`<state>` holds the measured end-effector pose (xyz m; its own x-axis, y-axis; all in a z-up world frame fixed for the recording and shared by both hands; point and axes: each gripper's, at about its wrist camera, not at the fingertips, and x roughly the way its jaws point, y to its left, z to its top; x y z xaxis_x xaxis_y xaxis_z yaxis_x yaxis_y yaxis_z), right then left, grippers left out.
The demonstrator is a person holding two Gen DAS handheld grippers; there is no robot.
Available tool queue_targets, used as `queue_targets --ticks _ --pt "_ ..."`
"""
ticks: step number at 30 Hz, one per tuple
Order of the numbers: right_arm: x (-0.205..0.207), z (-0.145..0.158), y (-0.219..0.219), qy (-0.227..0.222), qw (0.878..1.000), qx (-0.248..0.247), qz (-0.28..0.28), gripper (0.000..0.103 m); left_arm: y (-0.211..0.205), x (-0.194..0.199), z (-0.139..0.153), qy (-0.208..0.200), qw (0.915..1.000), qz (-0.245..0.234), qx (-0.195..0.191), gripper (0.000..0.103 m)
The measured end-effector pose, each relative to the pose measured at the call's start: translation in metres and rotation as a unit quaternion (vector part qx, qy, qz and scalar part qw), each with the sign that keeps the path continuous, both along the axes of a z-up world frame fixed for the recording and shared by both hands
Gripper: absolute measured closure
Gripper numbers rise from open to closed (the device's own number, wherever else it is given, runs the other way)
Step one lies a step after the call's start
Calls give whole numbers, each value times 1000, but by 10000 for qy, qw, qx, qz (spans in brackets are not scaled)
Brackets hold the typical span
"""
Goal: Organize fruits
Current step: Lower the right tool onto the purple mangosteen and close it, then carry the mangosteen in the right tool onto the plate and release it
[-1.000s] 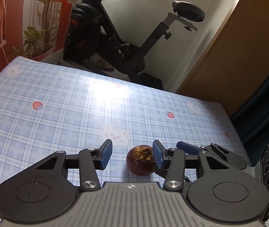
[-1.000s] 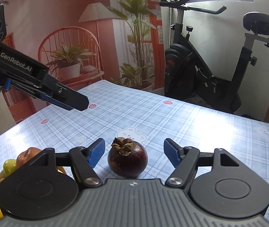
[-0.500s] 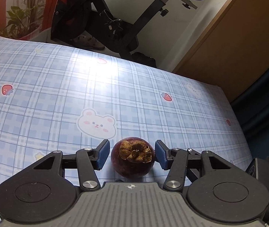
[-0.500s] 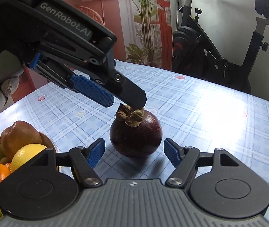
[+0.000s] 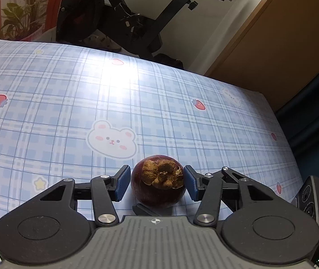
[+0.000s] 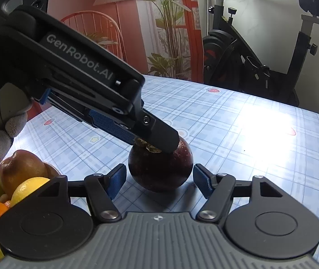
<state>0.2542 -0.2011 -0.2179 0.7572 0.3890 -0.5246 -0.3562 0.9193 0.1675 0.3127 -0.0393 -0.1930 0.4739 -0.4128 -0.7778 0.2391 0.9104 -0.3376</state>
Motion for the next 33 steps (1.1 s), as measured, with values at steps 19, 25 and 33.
queue_targets --ticks 19,25,33 --pt "-45 34 3 -251 9993 226 -154 40 -11 -44 39 -370 9983 -377 260 51" --pt "-72 55 20 -344 9992 214 -63 40 3 -78 60 -485 9973 -476 266 51" --pt "-106 73 56 -394 9983 384 179 40 38 -127 80 -594 9960 -601 302 51"
